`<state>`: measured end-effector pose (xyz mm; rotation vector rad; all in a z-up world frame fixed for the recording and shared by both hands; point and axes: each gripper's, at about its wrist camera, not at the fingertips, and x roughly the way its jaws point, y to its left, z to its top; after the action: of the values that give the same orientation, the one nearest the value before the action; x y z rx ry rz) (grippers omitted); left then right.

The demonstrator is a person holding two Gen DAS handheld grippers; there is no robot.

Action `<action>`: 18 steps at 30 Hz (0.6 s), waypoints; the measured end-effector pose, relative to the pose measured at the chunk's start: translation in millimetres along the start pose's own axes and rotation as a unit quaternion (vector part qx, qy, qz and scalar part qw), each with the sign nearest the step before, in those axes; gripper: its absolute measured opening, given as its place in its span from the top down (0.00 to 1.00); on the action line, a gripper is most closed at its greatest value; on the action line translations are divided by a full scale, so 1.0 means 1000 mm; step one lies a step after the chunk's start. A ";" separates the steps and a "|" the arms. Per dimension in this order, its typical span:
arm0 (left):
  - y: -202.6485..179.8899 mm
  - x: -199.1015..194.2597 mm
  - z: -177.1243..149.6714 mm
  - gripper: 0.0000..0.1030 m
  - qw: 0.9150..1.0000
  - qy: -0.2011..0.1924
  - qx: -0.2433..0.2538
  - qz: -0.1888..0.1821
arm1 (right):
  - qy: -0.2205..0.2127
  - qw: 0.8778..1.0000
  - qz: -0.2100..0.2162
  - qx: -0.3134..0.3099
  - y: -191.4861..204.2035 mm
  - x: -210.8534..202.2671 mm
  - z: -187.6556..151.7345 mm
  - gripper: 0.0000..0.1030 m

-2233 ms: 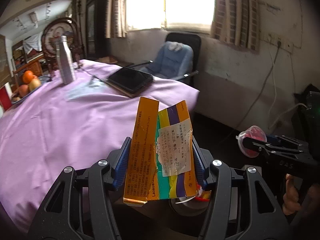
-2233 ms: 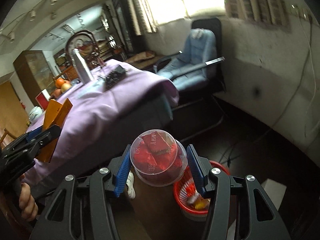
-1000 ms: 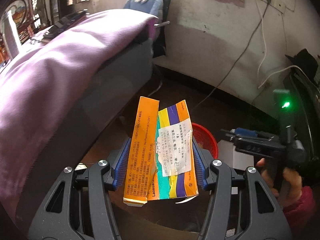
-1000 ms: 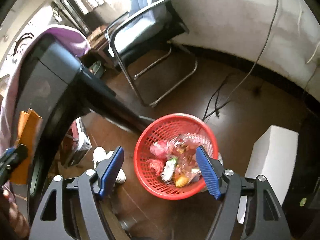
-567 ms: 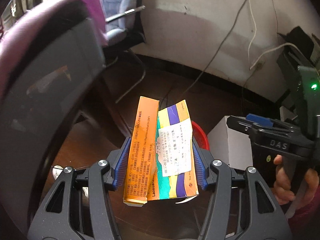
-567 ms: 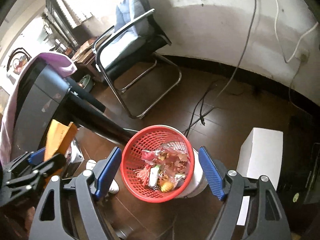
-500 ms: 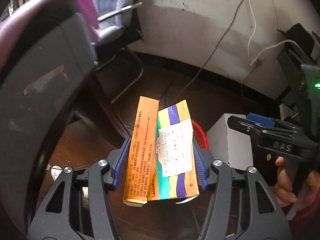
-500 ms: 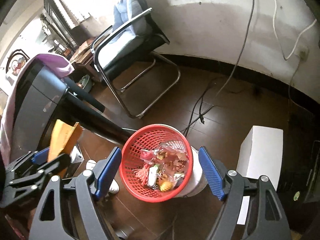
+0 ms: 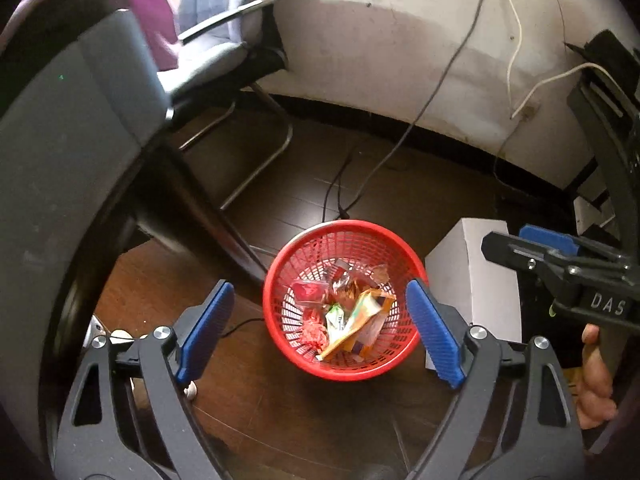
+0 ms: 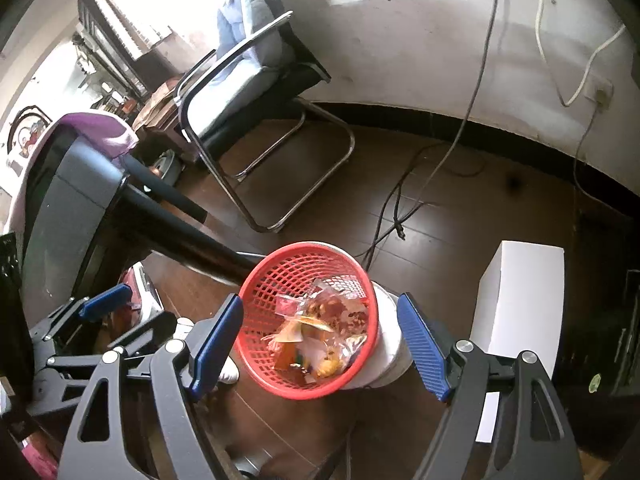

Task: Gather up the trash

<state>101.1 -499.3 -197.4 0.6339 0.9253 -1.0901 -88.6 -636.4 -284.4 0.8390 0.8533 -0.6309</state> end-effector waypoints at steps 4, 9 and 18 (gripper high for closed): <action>0.009 -0.020 -0.006 0.16 1.000 -0.015 -0.009 0.011 | 0.001 1.000 -0.002 -0.021 0.016 -0.011 -0.003 0.25; 0.016 -0.056 -0.015 0.15 0.998 -0.047 -0.019 0.022 | -0.007 0.999 -0.008 -0.051 0.036 -0.035 -0.007 0.24; 0.019 -0.133 -0.038 0.12 0.991 -0.124 -0.025 0.044 | -0.035 0.992 -0.031 -0.118 0.072 -0.100 -0.026 0.17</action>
<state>84.1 -400.4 -100.2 0.4816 0.7005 -1.0366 -95.2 -562.0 -183.2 0.5760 0.8741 -0.5981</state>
